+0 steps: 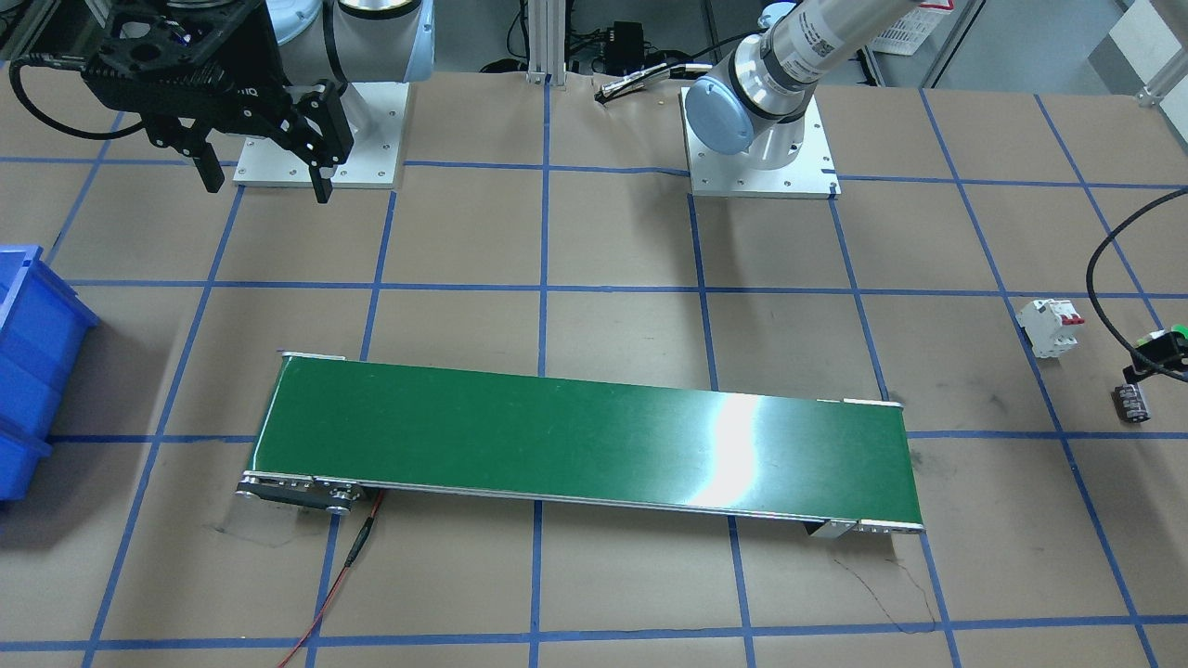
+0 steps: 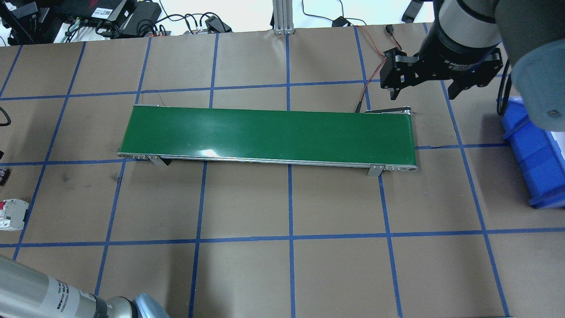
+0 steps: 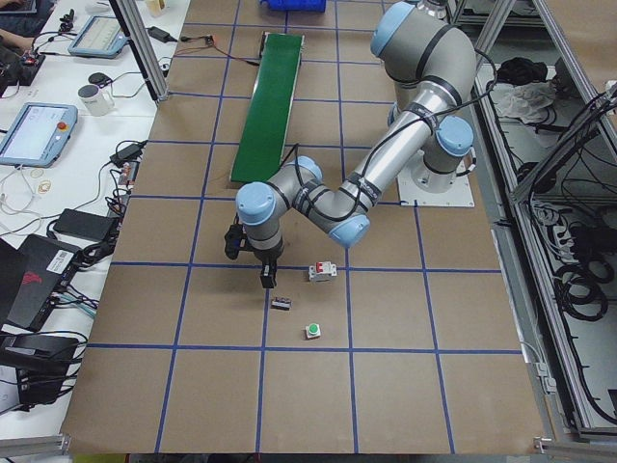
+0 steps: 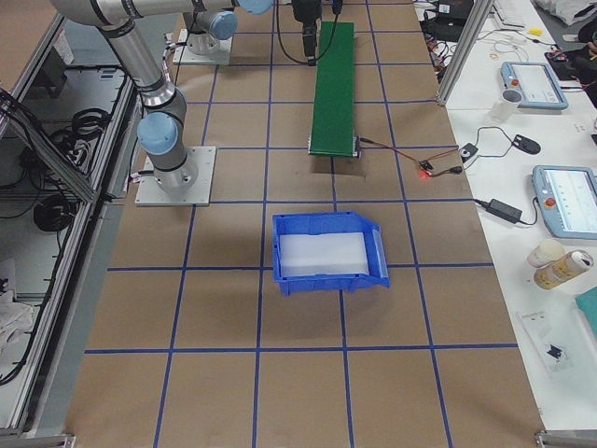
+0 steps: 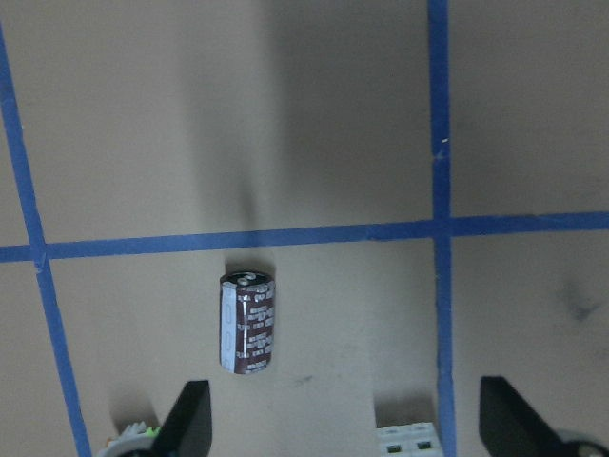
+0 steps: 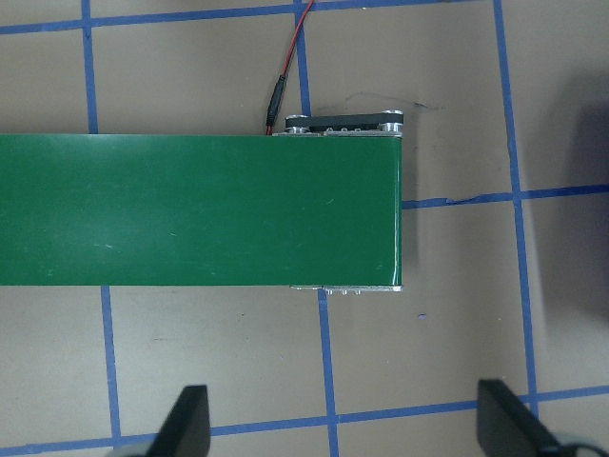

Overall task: Move capacitor from left to right
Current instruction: 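Lower the left gripper and grasp the brown capacitor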

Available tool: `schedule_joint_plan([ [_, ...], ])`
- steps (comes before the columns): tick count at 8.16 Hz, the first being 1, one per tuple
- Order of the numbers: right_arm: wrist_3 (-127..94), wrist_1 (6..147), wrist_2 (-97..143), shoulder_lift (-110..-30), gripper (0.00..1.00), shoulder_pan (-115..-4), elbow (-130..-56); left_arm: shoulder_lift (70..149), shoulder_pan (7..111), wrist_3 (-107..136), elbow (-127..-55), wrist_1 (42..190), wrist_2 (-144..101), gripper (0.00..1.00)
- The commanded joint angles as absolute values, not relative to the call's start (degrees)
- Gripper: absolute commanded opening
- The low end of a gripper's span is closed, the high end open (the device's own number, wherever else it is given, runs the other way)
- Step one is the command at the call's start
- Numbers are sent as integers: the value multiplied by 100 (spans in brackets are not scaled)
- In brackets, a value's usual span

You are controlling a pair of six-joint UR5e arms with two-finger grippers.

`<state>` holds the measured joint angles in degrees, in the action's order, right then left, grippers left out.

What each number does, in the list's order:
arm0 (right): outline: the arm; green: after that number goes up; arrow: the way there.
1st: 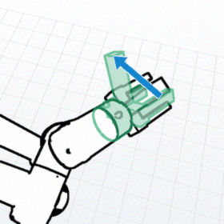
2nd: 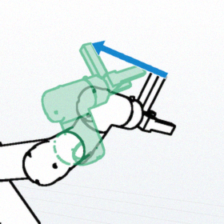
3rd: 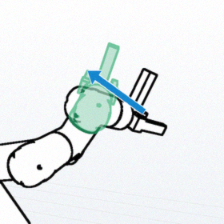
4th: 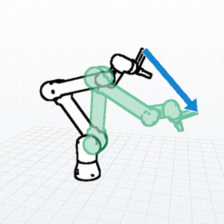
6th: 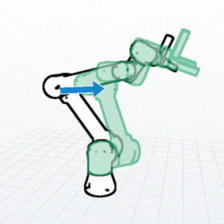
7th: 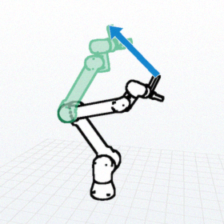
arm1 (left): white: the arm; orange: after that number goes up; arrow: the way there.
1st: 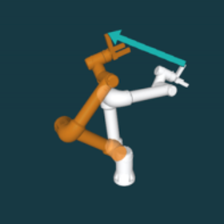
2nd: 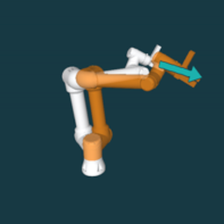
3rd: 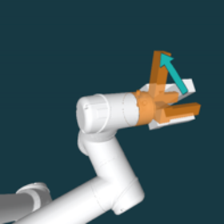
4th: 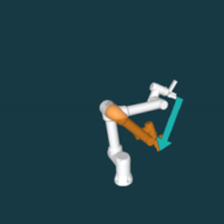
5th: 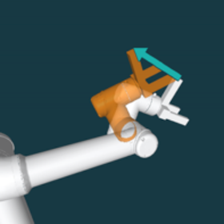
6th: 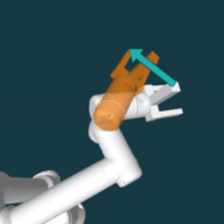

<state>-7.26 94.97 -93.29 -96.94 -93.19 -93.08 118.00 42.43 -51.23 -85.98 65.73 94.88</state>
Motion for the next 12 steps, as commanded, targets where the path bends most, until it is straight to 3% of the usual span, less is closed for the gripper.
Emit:
schedule_joint_plan([
  [1, -729, 9378, -9334, -9694, 100, -9316, -9308, 12267, 4052, -5869, -8604, 5593, 9466, 100],
  [10, -730, 9378, -9334, -9694, 100, -9308, -9308, 12770, 3762, -6319, -8613, 5581, 9185, 100],
  [11, -729, 9369, -9334, -9694, 100, -9308, -9308, 12805, 3762, -6311, -8605, 5581, 9150, 92],
  [12, -729, 9378, -9334, -9694, 100, -9316, -9308, 12806, 3762, -6328, -8604, 5581, 9141, 78],
])
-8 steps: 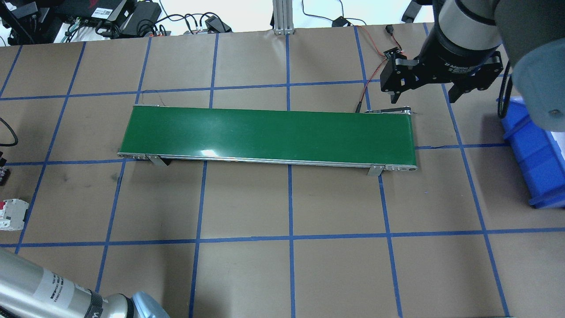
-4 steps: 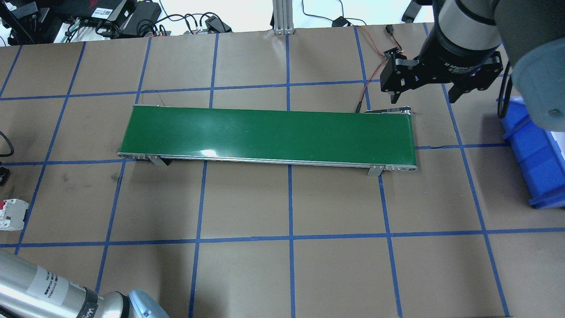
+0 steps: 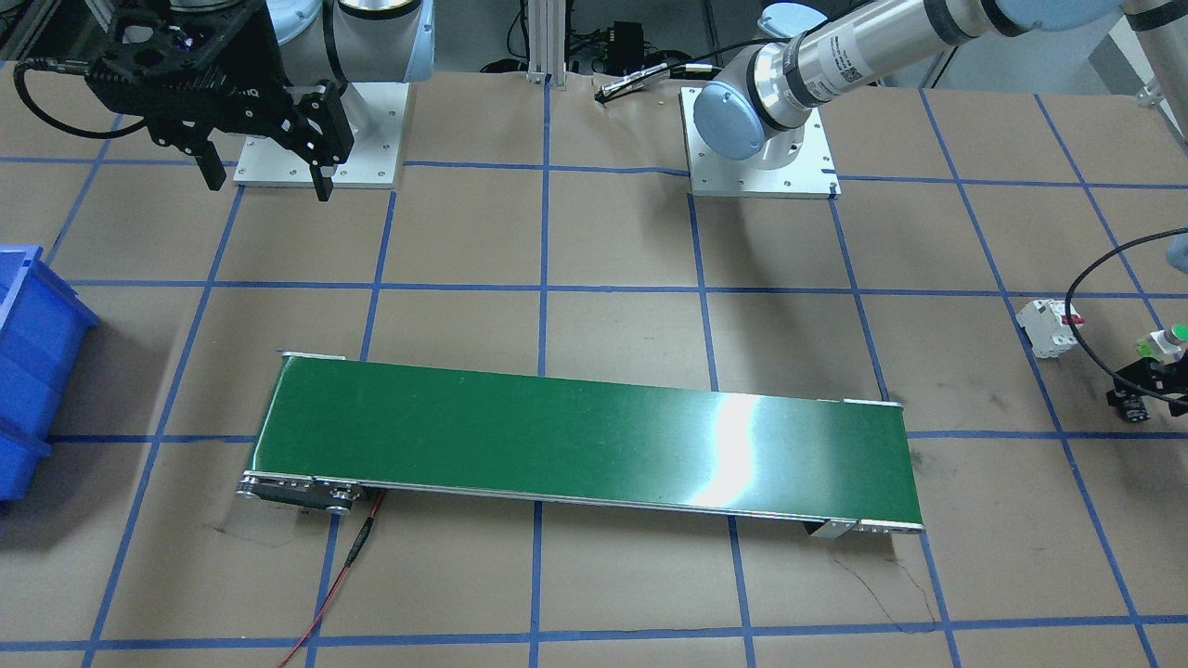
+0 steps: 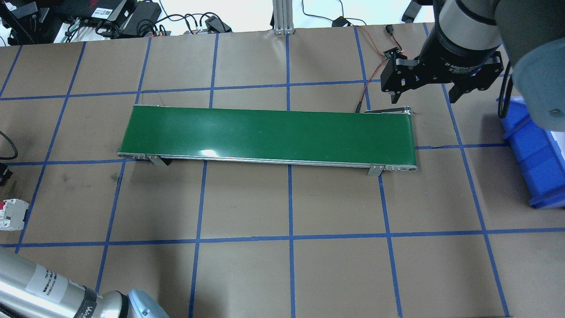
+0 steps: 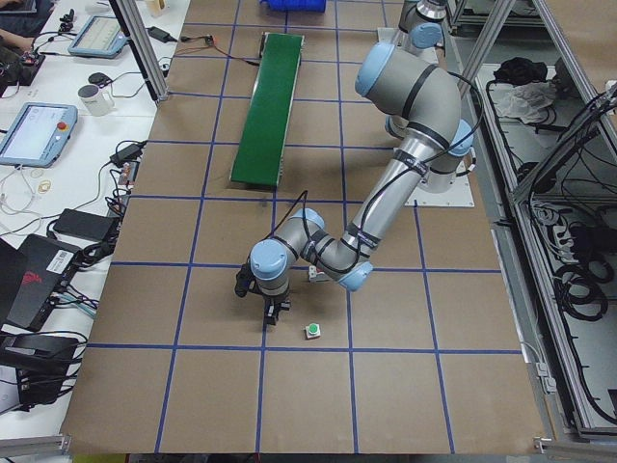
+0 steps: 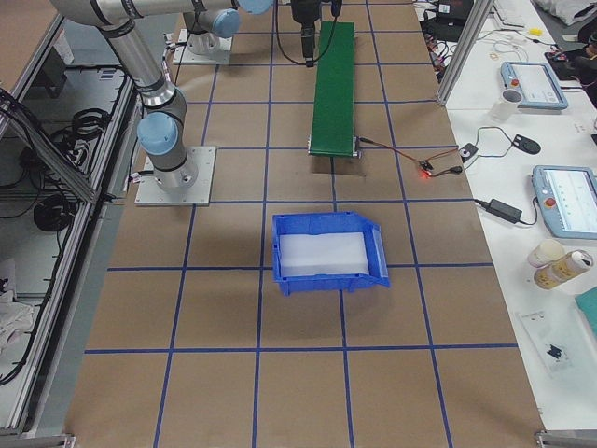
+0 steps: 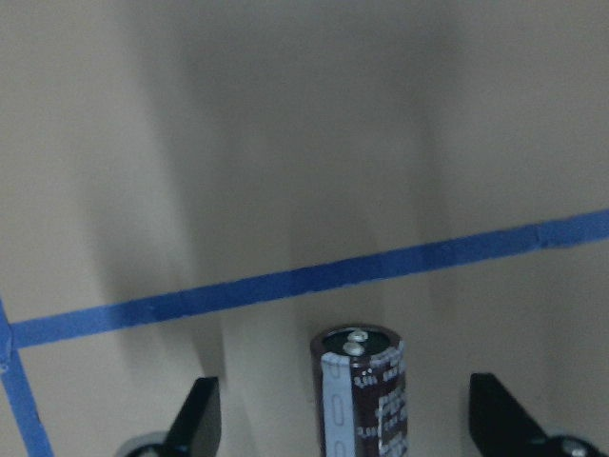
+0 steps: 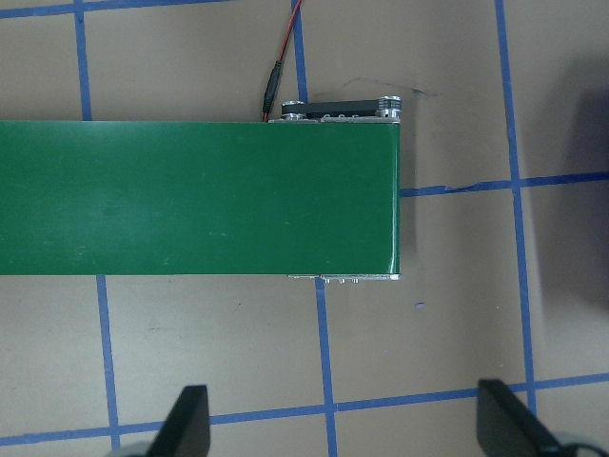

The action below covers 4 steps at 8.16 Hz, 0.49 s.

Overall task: Move capacitor from left to right
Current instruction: 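Lower the left gripper and grasp the brown capacitor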

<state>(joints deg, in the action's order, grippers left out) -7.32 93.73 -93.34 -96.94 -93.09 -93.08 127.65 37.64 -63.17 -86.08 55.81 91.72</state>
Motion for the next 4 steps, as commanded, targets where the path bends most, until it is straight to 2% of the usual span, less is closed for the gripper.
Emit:
schedule_joint_plan([
  [1, -729, 9378, -9334, -9694, 100, -9308, -9308, 12806, 3762, -6302, -8604, 5590, 9141, 61],
  [2, -729, 9378, -9334, -9694, 100, -9308, -9308, 12788, 3762, -6276, -8604, 5599, 9167, 42],
  [3, -729, 9378, -9334, -9694, 100, -9316, -9308, 12771, 3762, -6275, -8604, 5625, 9167, 31],
  [4, -729, 9378, -9334, -9694, 100, -9316, -9308, 12727, 3762, -6267, -8604, 5642, 9176, 16],
])
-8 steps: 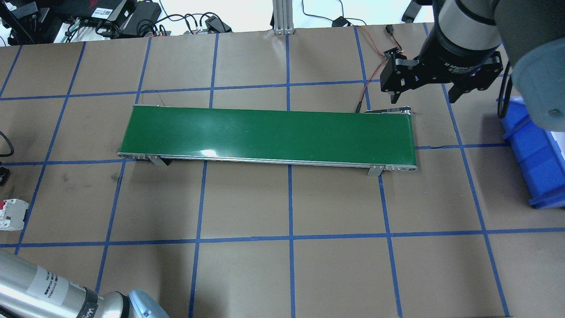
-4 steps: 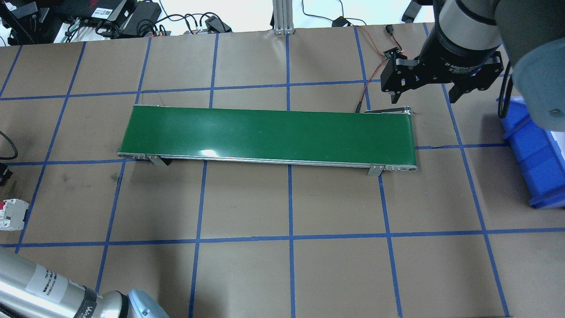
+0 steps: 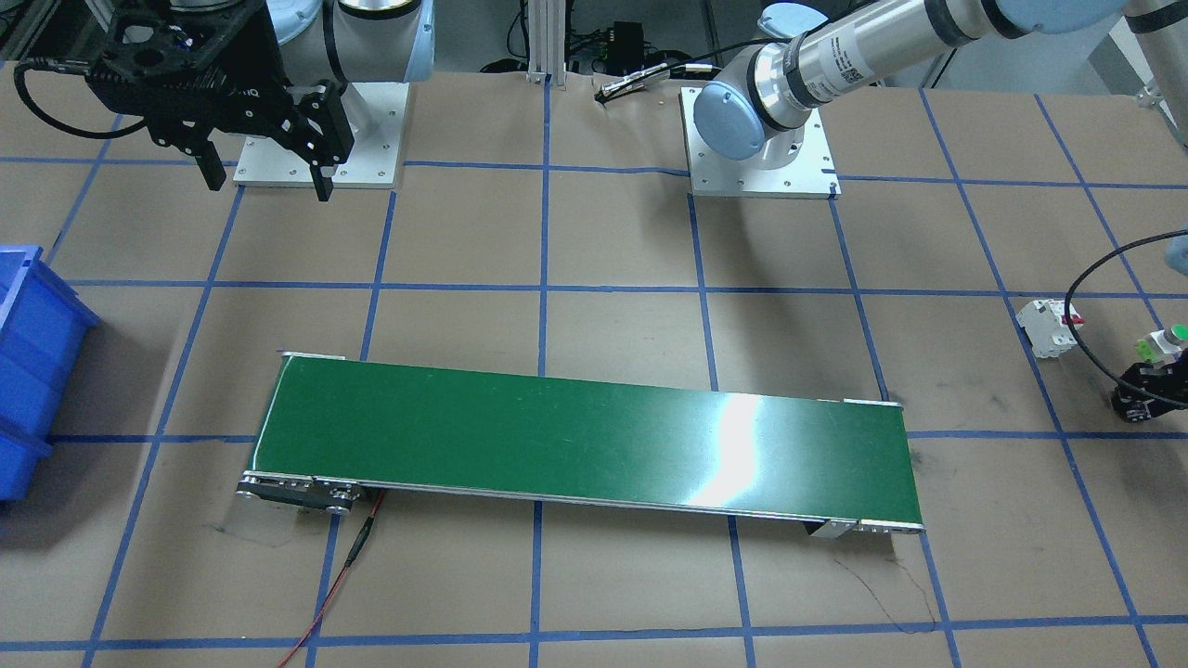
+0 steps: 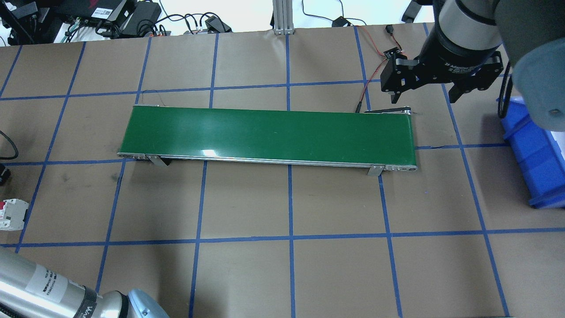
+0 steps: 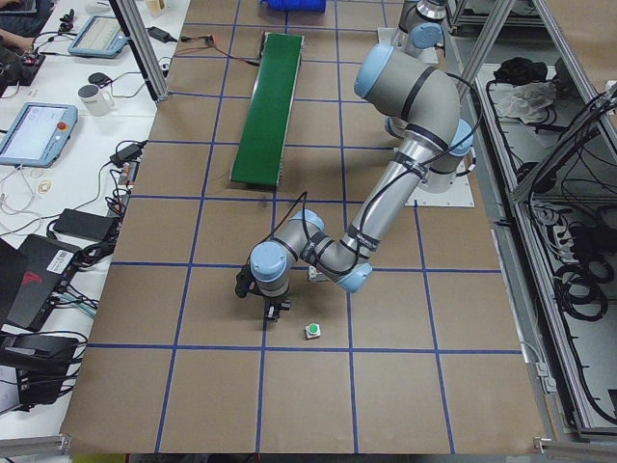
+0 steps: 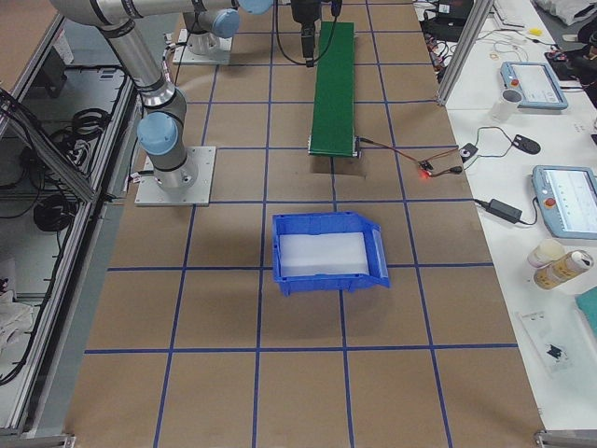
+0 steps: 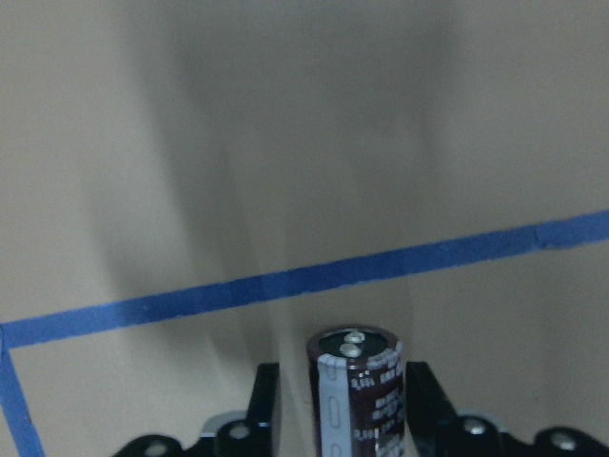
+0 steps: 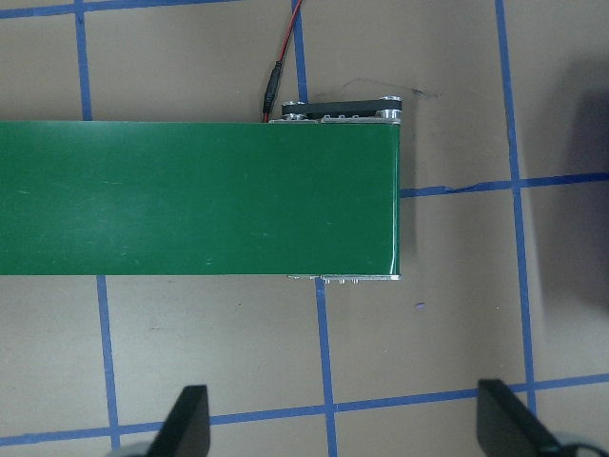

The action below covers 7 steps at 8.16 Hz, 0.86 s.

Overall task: Move capacitor from left to right
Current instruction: 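Lift the capacitor with the left gripper and carry it over the conveyor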

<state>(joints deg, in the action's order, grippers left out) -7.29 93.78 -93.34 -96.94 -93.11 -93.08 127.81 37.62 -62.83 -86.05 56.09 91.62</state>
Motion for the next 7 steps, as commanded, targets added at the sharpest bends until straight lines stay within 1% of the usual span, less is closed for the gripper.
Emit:
schedule_joint_plan([
  [1, -729, 9378, -9334, -9694, 100, -9316, -9308, 12622, 3762, -6275, -8604, 5738, 9176, 0],
  [2, -729, 9378, -9325, -9694, 100, -9316, -9308, 12421, 3770, -6223, -8596, 6305, 9176, 0],
  [4, -721, 9378, -9334, -9694, 100, -9316, -9308, 12035, 3953, -5986, -8578, 6477, 9149, 0],
  [5, -721, 9378, -9334, -9694, 100, -9316, -9308, 11832, 4190, -5768, -8578, 6538, 9202, 0],
  [7, -721, 9378, -9334, -9694, 100, -9308, -9308, 11446, 4926, -4637, -8587, 7239, 9219, 0],
])
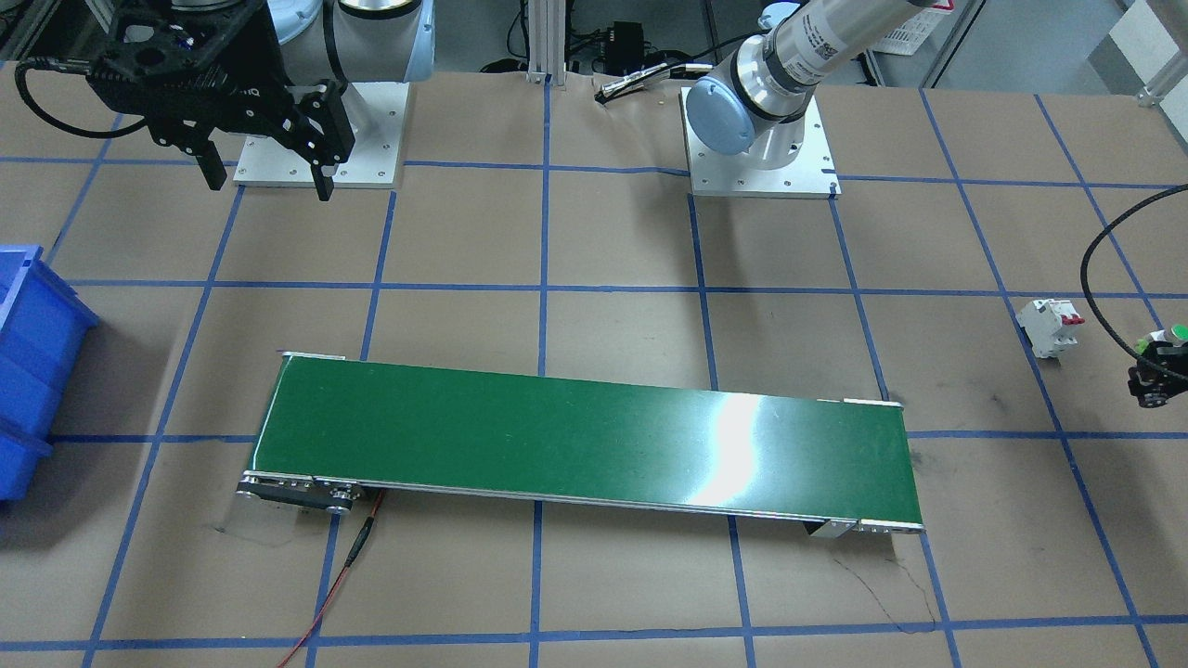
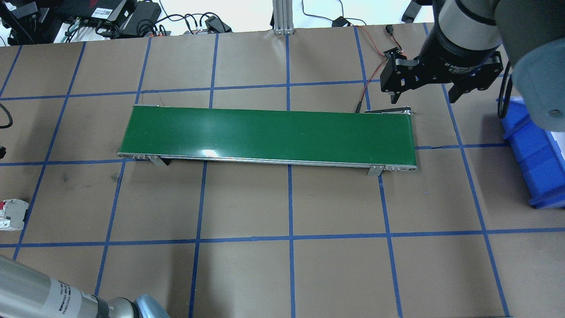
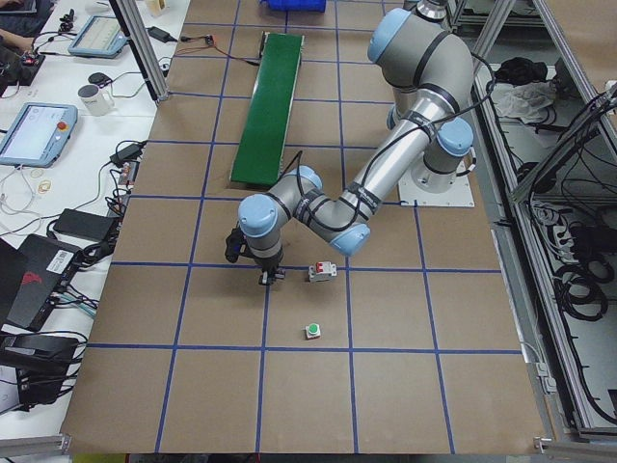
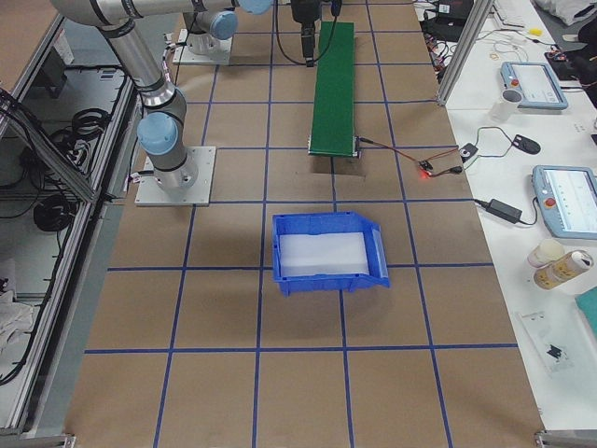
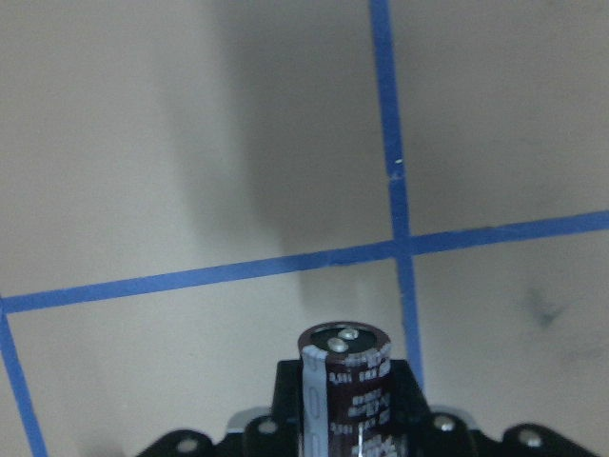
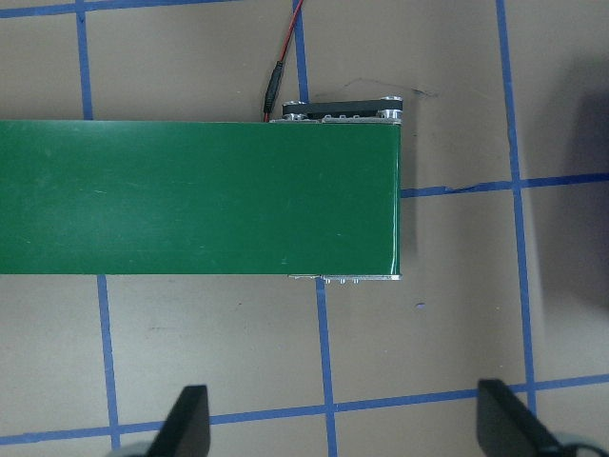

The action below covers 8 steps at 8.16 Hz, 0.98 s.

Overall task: Move capacitor from left to right
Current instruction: 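Lift the capacitor with the left gripper and carry it over the conveyor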

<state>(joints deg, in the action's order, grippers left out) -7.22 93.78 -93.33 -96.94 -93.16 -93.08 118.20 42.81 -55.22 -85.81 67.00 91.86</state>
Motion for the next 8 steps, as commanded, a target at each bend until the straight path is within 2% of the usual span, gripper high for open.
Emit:
schedule_joint_plan([
  [1, -721, 9378, -9334, -9694, 100, -9308, -9308, 11261, 5313, -4110, -8596, 7608, 9289, 0],
  [8, -721, 9369, -9360, -9694, 100, -9308, -9308, 11373, 7590, -2104, -8648, 7612, 9299, 0],
])
